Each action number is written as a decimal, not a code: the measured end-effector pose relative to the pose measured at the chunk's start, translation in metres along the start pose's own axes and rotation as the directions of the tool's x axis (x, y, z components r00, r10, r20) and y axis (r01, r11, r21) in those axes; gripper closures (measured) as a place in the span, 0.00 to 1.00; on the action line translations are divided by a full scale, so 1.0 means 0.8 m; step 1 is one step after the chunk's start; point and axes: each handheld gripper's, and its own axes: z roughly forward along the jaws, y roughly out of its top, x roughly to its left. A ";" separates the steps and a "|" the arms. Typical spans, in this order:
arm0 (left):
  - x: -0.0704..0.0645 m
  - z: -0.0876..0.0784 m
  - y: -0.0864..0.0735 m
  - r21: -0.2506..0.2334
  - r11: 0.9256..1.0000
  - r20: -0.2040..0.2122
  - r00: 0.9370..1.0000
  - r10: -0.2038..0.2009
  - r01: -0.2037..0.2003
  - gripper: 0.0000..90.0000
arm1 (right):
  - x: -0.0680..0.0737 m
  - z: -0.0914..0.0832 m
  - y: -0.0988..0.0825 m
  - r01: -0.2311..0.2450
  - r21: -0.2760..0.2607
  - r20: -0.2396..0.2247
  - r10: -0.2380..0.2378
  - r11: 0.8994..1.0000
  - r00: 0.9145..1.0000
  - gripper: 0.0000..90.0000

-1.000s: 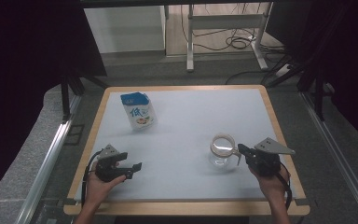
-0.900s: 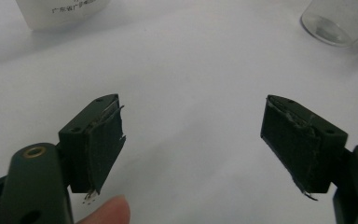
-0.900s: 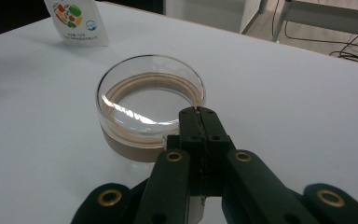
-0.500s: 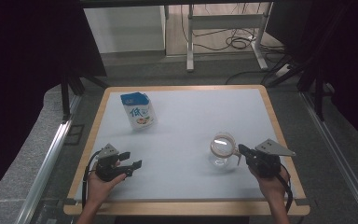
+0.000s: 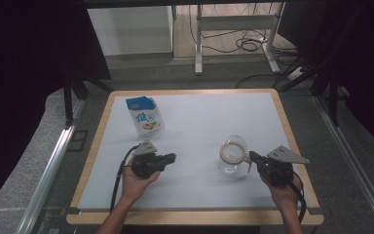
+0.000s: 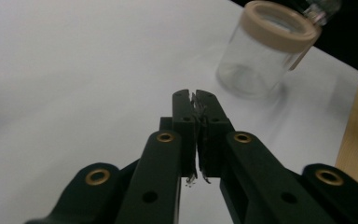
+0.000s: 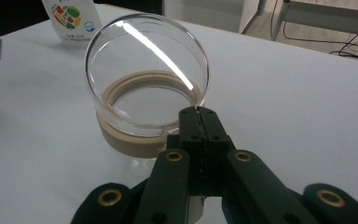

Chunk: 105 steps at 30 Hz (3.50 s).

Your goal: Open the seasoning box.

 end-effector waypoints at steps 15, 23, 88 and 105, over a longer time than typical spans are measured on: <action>-0.065 0.112 0.075 0.040 0.993 0.093 0.990 0.104 -0.108 1.00 | -0.001 0.000 -0.001 -0.004 -0.004 -0.004 0.004 1.000 1.000 1.00; -0.084 0.125 0.093 0.041 0.988 0.109 0.984 0.144 -0.149 1.00 | -0.002 -0.001 -0.002 -0.010 -0.005 -0.007 0.009 1.000 1.000 1.00; 0.022 -0.039 -0.041 0.050 0.999 -0.063 0.998 -0.005 0.008 0.36 | 0.091 -0.014 -0.074 -0.007 -0.045 -0.136 0.001 0.999 0.991 0.31; 0.076 -0.074 -0.057 -0.017 0.997 -0.164 0.983 -0.081 0.080 0.36 | 0.137 0.012 -0.063 0.063 -0.069 -0.199 -0.076 0.996 0.977 0.31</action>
